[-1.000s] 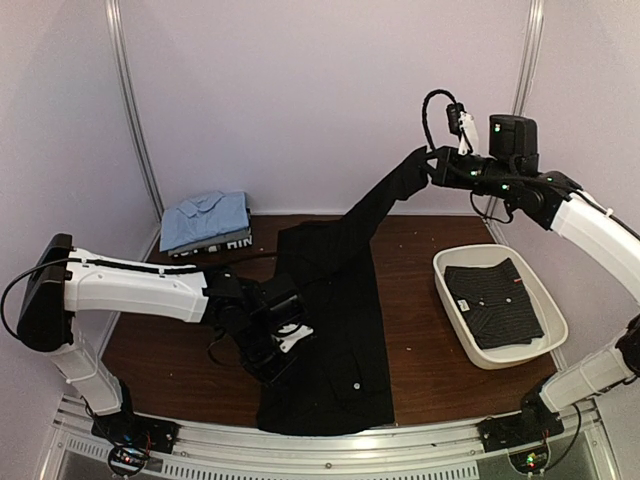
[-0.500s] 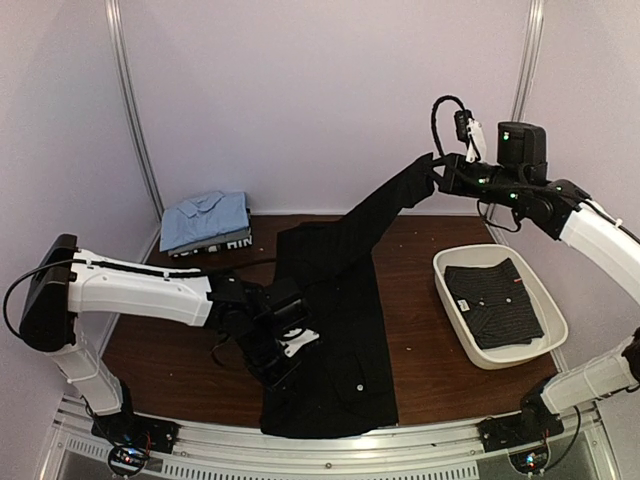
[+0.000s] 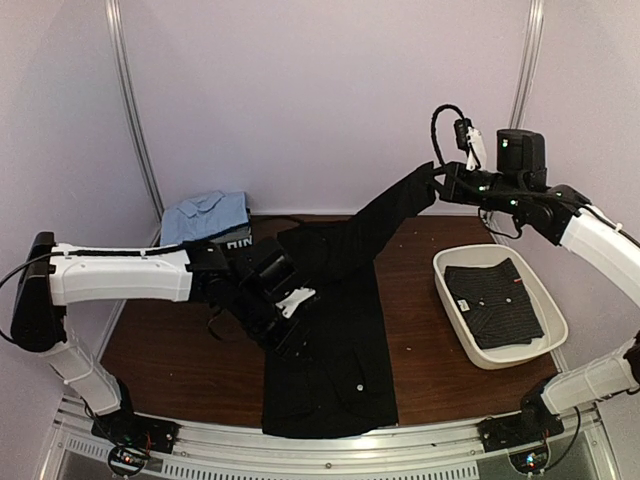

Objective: Fold and stack the long sleeve shirts
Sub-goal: Fold the 1/3-folded shirt at the center of the board, then fold the sleeve of the rectangle-folded shirt.

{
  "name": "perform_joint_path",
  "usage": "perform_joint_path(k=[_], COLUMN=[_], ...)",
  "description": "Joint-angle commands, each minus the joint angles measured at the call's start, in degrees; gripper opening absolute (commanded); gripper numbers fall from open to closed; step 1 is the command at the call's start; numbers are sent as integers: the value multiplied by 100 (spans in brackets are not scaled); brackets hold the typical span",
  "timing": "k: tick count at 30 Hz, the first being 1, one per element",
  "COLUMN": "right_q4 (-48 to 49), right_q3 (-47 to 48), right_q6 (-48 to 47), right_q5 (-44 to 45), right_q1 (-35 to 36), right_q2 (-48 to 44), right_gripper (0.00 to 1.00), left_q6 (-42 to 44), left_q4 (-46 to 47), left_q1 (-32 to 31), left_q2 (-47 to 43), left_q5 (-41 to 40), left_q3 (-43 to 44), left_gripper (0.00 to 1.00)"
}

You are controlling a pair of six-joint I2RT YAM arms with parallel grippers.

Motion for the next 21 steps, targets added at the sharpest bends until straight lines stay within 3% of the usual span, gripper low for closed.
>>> perform_joint_path(k=[1, 6, 12, 21], right_q4=[2, 163, 311, 345], right_q3=[-120, -304, -457, 117], right_q6=[-36, -20, -32, -136], right_q5=[83, -113, -337, -231], right_q1=[-17, -7, 43, 73], right_q2=[-189, -187, -91, 50], right_gripper=[0, 0, 0, 1], left_q6=[-182, -273, -144, -77], left_q4=[468, 750, 1162, 1649], left_q1=[473, 1299, 2196, 2723], left_q2=[-424, -356, 398, 2003], left_q5=[46, -281, -441, -198], left_q3=[0, -31, 498, 1538], left_gripper=[54, 50, 38, 29])
